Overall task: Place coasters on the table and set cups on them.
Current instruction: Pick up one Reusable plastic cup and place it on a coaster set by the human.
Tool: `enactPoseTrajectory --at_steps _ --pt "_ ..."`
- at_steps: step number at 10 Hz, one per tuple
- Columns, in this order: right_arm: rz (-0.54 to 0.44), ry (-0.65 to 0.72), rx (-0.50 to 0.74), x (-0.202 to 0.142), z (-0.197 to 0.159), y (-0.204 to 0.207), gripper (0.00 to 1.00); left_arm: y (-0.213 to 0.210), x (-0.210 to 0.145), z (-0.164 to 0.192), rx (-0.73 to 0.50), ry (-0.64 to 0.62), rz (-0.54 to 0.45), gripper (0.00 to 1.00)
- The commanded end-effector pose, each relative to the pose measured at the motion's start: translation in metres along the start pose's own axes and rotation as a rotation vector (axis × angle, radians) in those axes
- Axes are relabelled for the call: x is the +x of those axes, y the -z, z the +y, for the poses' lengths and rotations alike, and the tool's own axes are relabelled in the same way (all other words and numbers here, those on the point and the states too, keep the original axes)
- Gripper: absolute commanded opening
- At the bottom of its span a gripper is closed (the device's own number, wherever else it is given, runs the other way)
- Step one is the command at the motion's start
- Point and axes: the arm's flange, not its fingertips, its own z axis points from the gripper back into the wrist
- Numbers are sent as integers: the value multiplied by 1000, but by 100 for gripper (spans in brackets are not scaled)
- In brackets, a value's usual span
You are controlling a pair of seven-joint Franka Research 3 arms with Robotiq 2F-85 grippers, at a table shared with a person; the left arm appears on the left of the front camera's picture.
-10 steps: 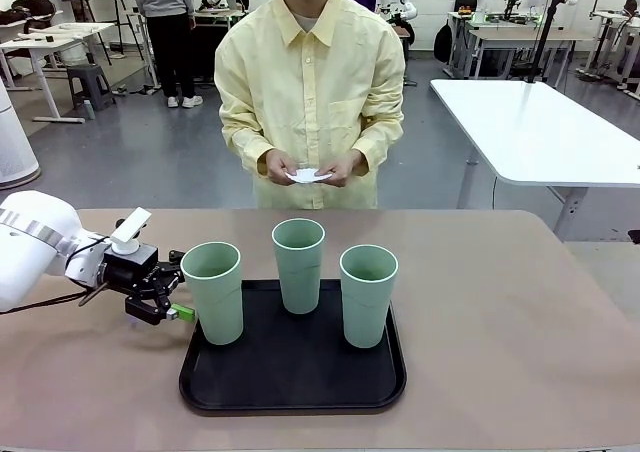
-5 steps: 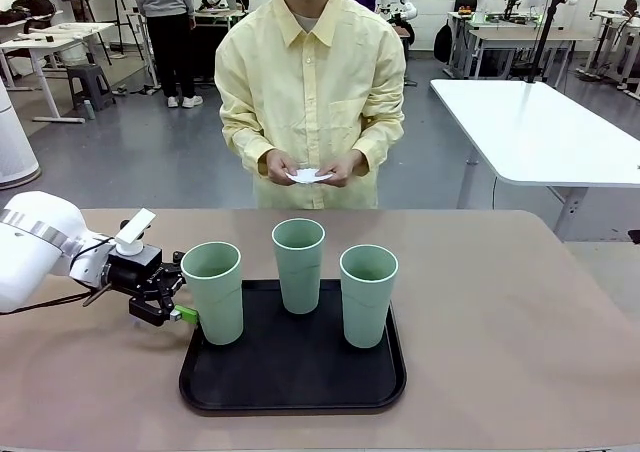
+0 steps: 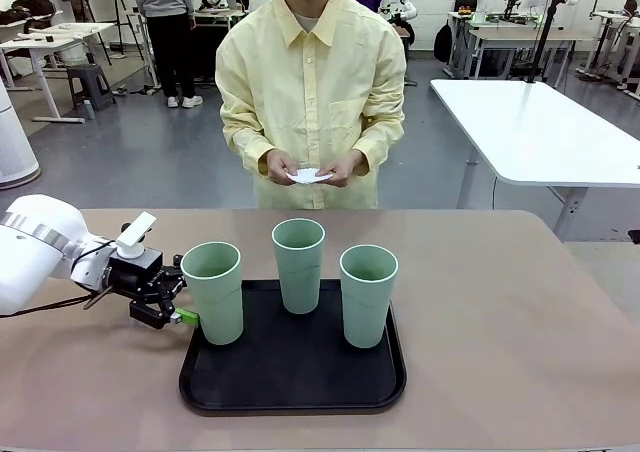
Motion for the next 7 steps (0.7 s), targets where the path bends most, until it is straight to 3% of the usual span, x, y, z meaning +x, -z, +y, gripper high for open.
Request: enactPoseTrajectory --at_steps 1,7 --pt "-1 -2 6 0 1 1 100 6 -17 -6 11 56 -1 100" --pt "-1 -2 6 0 1 1 100 13 -16 -29 -34 30 -1 100"
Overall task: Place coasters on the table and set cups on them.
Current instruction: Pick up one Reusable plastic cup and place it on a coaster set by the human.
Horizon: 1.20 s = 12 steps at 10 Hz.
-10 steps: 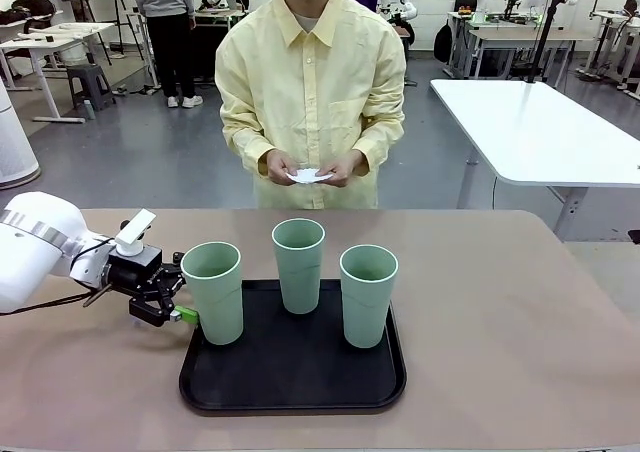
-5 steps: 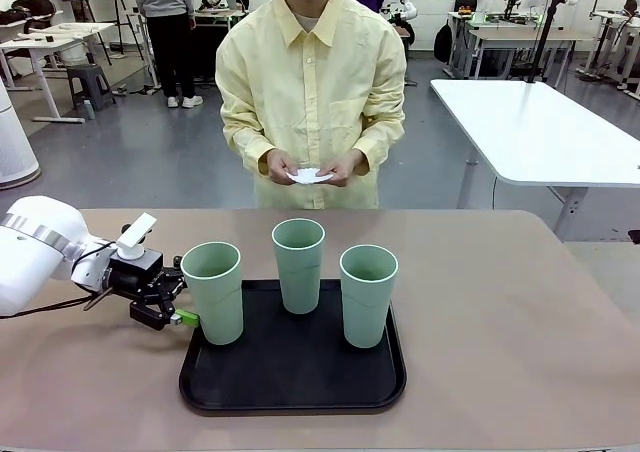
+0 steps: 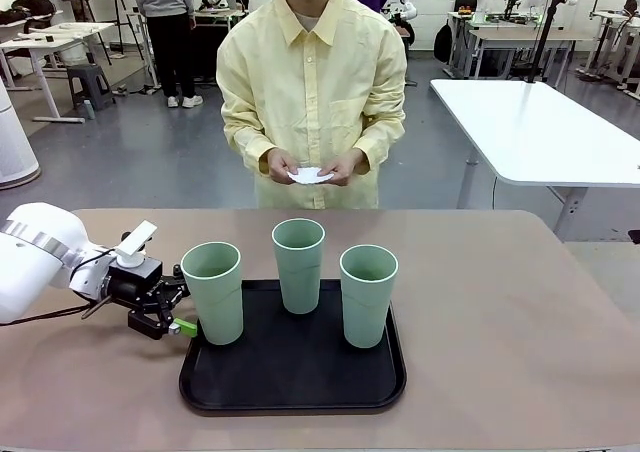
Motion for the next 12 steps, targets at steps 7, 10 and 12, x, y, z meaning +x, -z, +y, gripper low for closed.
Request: enactPoseTrajectory --at_steps 7,10,12 --pt "-1 -2 6 0 1 1 100 27 -6 -7 -23 87 -18 100" --pt "-1 -2 6 0 1 1 100 26 -5 -2 -13 97 -22 100" --pt "-1 -2 6 0 1 1 100 24 -5 -1 -8 97 -18 100"
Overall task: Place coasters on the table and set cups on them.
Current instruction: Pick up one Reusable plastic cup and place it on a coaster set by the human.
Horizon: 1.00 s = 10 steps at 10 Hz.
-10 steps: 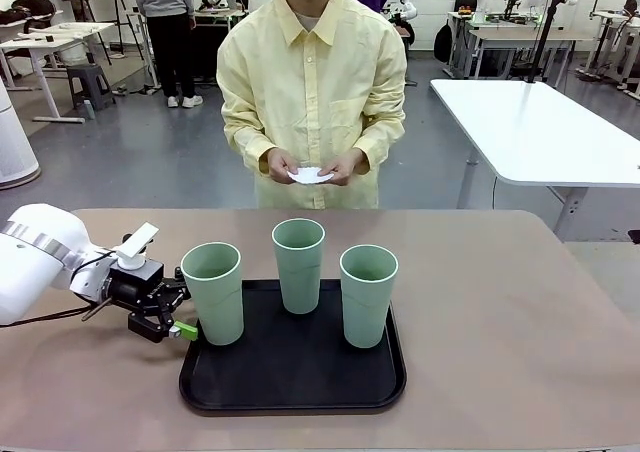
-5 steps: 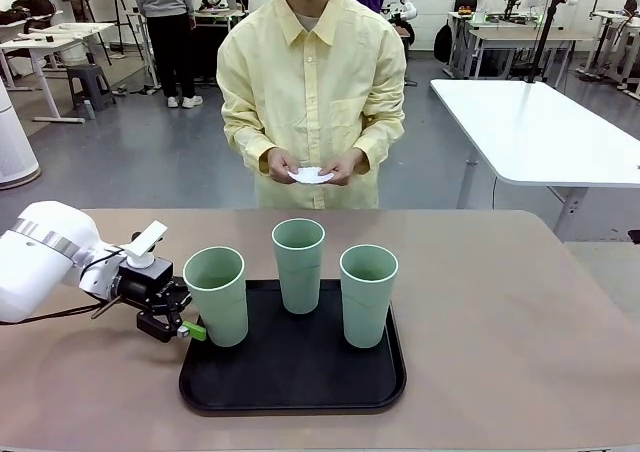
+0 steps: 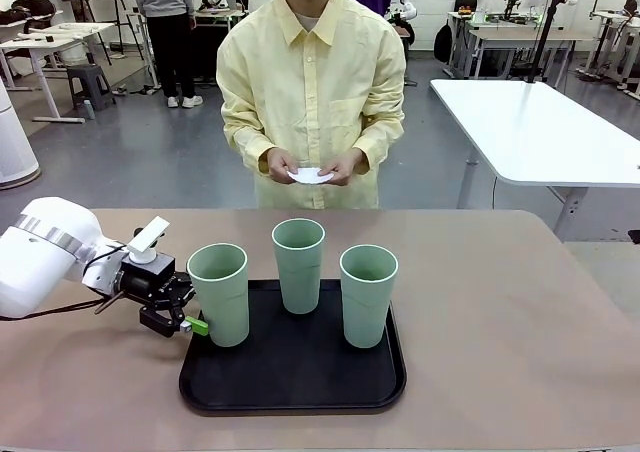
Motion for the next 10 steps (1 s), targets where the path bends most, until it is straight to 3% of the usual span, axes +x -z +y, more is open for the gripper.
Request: enactPoseTrajectory --at_steps 1,10 --pt "-1 -2 6 0 1 1 100 4 -21 -9 28 63 -10 100" --pt "-1 -2 6 0 1 1 100 11 -26 15 59 77 5 100"
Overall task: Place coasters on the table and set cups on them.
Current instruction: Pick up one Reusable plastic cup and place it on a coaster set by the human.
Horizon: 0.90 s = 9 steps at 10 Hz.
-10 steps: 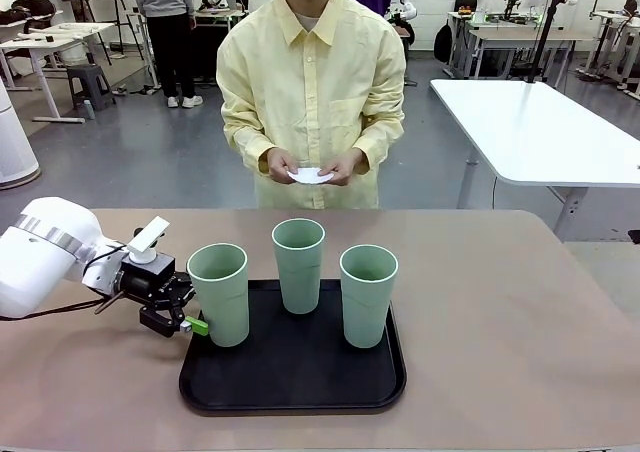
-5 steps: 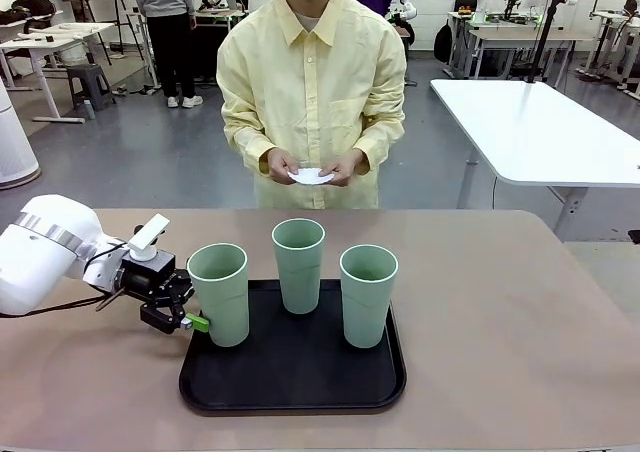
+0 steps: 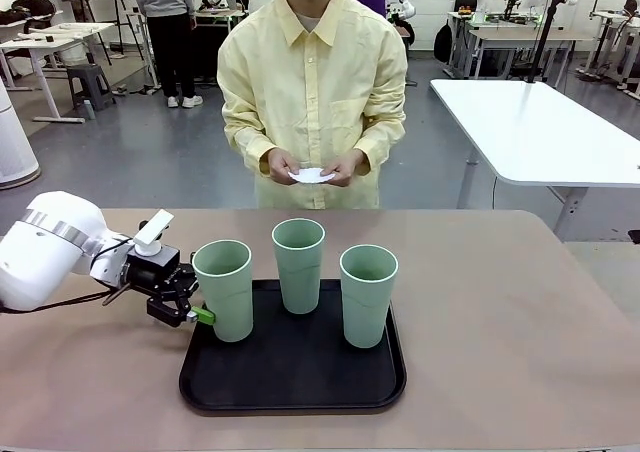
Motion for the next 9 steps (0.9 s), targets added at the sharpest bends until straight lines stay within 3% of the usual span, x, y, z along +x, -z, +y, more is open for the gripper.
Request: enactPoseTrajectory --at_steps 1,9 --pt "-1 -2 6 0 1 1 100 13 -30 -3 33 46 7 100" --pt "-1 -2 6 0 1 1 100 42 -38 -3 -3 36 35 100"
